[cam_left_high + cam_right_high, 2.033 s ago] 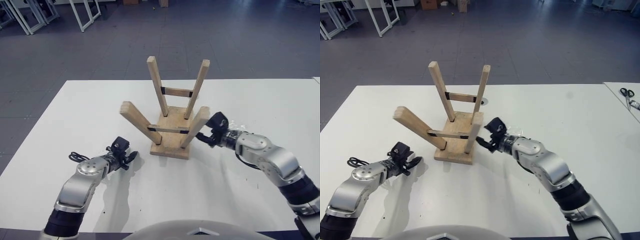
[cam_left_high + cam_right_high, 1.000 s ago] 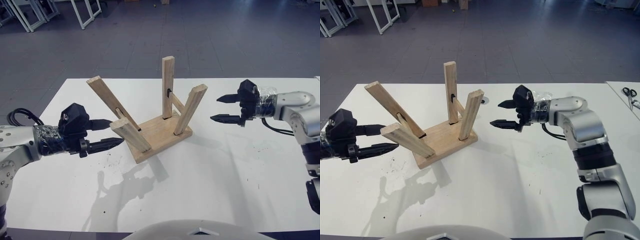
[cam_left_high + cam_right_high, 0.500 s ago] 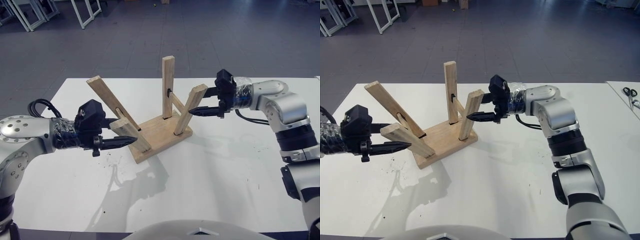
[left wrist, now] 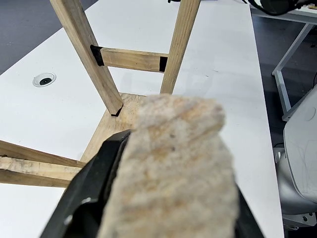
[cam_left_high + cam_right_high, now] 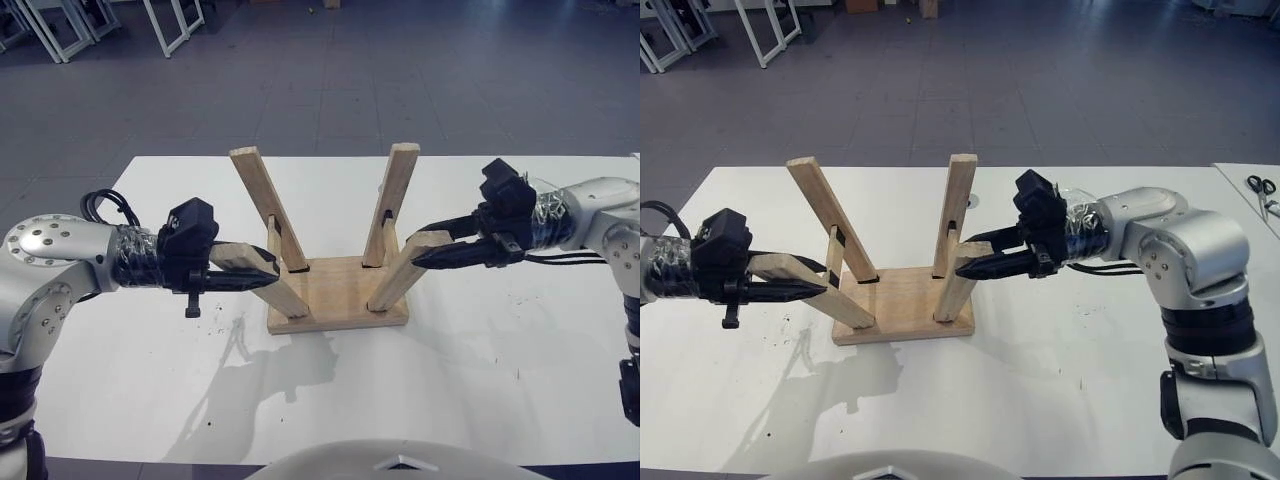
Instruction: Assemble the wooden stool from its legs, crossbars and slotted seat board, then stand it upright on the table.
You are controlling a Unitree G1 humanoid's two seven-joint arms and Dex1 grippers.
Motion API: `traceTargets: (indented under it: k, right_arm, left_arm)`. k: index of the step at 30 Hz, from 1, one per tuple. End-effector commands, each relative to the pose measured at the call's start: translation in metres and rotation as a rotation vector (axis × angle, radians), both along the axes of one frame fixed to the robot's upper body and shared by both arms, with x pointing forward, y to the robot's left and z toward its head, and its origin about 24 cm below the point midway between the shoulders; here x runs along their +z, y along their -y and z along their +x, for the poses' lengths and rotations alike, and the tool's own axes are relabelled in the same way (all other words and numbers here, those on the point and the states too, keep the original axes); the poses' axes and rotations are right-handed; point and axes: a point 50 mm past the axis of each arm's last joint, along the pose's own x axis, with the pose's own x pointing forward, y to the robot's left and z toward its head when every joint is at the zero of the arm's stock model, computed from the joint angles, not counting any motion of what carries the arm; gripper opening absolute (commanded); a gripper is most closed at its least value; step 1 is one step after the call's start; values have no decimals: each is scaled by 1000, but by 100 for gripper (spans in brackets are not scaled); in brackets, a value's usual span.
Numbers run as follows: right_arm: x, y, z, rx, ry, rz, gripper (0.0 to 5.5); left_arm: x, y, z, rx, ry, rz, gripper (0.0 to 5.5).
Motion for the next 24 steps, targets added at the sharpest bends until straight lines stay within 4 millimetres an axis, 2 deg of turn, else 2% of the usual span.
traceTargets:
  k: [1,5,7,9,12,13,16,18,22,24]
  right_arm:
    - [-31,-2,-7,-92,-237,-54,150]
    - [-16,4,-36,125,-611,88,150]
    - [2,12,-31,210,-726,194,150]
    - [11,15,-12,166,-761,277,150]
    - [-5,14,26,-59,-864,319,150]
    - [-15,10,35,-124,-899,303,150]
    - [-46,1,49,-255,-940,244,203]
    - [-60,6,56,-328,-941,232,237]
    - [-72,22,66,-420,-920,242,324]
    - [-76,30,70,-467,-901,237,367]
  left_arm:
    - [-5,6,-2,-8,-74,-128,130]
    - [-10,15,-24,-175,-303,-206,130]
    - [2,11,-21,-206,-451,-300,130]
    - [15,1,2,-165,-560,-482,130]
    - [-7,-1,40,-8,-727,-593,130]
    - [-19,2,53,53,-768,-593,130]
    - [-53,8,85,223,-825,-571,178]
    - [-63,6,97,288,-816,-565,205]
    - [-79,-17,109,457,-804,-558,284]
    - [-77,-29,110,495,-803,-591,287]
